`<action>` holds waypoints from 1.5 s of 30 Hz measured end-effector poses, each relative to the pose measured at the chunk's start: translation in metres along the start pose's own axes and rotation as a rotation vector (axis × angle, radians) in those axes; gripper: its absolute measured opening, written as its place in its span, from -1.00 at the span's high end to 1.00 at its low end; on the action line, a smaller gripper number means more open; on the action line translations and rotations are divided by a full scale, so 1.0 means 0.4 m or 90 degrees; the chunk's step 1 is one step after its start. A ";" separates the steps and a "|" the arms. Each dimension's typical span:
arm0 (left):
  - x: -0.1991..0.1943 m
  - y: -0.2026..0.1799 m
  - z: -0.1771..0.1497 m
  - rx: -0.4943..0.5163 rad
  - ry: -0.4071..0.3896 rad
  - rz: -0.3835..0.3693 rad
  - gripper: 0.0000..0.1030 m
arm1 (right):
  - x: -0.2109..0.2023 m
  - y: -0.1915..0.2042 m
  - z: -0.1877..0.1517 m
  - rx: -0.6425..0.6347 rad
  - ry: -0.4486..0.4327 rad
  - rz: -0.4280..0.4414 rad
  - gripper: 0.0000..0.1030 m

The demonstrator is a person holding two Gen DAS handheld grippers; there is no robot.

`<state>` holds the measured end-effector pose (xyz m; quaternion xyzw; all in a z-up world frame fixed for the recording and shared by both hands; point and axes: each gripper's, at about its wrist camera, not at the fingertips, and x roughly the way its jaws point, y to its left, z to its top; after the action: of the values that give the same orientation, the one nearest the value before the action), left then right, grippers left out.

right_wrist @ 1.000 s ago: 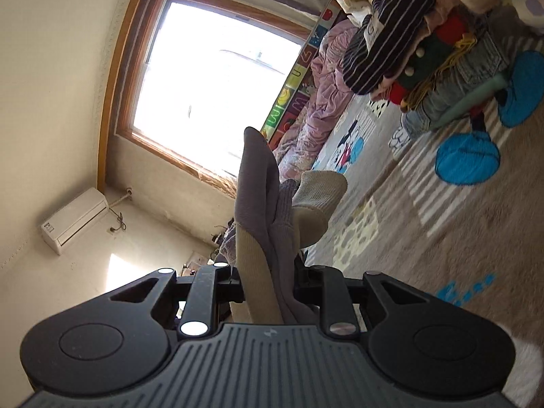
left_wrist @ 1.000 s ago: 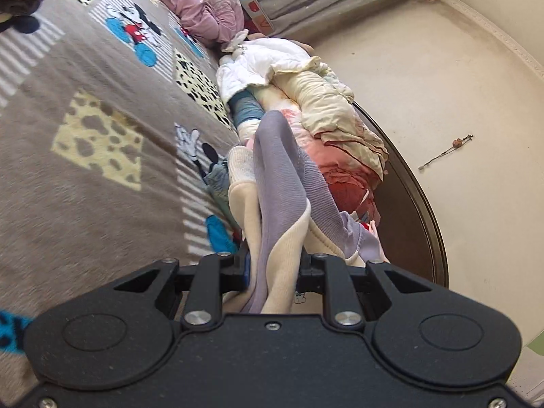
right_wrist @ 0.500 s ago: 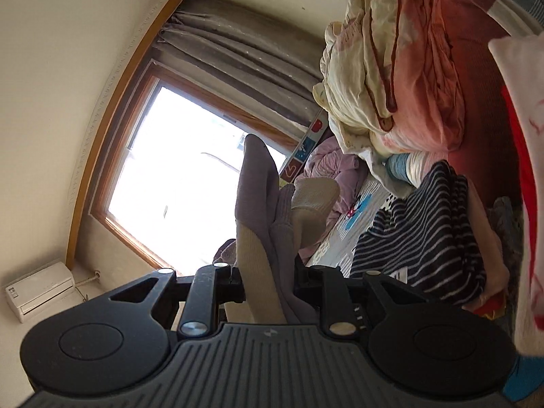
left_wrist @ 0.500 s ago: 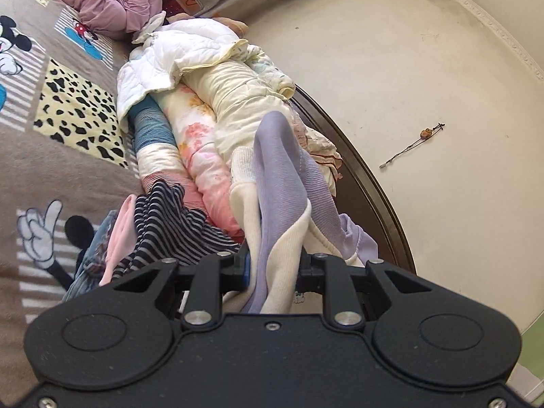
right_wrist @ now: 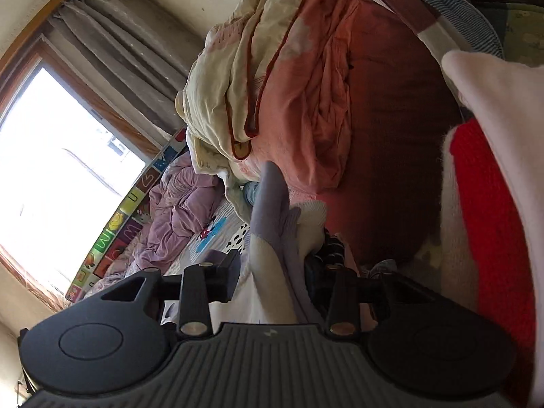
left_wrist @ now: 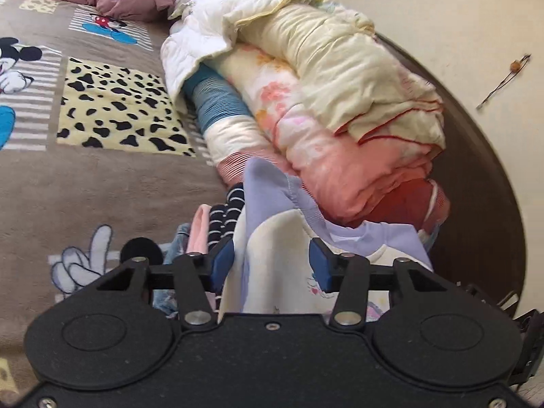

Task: Fold clothes
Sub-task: 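Carry the folded sweatshirt with both grippers onto the clothes pile by the headboard, then open both grippers and pull them back from the stacked sweatshirt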

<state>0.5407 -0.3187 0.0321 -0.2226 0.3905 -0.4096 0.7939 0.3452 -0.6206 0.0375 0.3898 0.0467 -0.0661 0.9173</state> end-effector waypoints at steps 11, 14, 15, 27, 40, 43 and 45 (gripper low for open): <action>-0.148 -0.004 -0.103 0.007 -0.079 -0.009 0.05 | -0.070 0.071 -0.064 -0.210 -0.072 -0.056 -0.08; -0.188 -0.018 -0.141 -0.024 -0.083 -0.028 0.03 | -0.074 0.090 -0.072 -0.235 -0.042 -0.036 -0.07; -0.201 -0.029 -0.154 -0.018 -0.081 -0.026 0.01 | -0.046 0.088 -0.077 -0.238 -0.010 -0.066 -0.24; -0.398 -0.210 -0.331 0.170 -0.122 0.076 -0.89 | -0.177 0.132 -0.149 -0.239 0.106 -0.123 -0.68; -0.480 -0.349 -0.454 0.298 -0.123 0.253 -1.00 | -0.425 0.265 -0.186 -0.282 0.119 -0.189 -1.00; -0.494 -0.371 -0.462 0.297 -0.117 0.251 -0.99 | -0.466 0.282 -0.187 -0.283 0.118 -0.198 -1.00; -0.506 -0.393 -0.472 0.298 -0.121 0.253 -1.00 | -0.485 0.292 -0.187 -0.281 0.127 -0.201 -1.00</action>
<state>0.2416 -0.2474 0.1140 0.0095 0.2459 -0.3029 0.9207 0.1695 -0.4698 0.0951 0.1730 0.2103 -0.1572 0.9493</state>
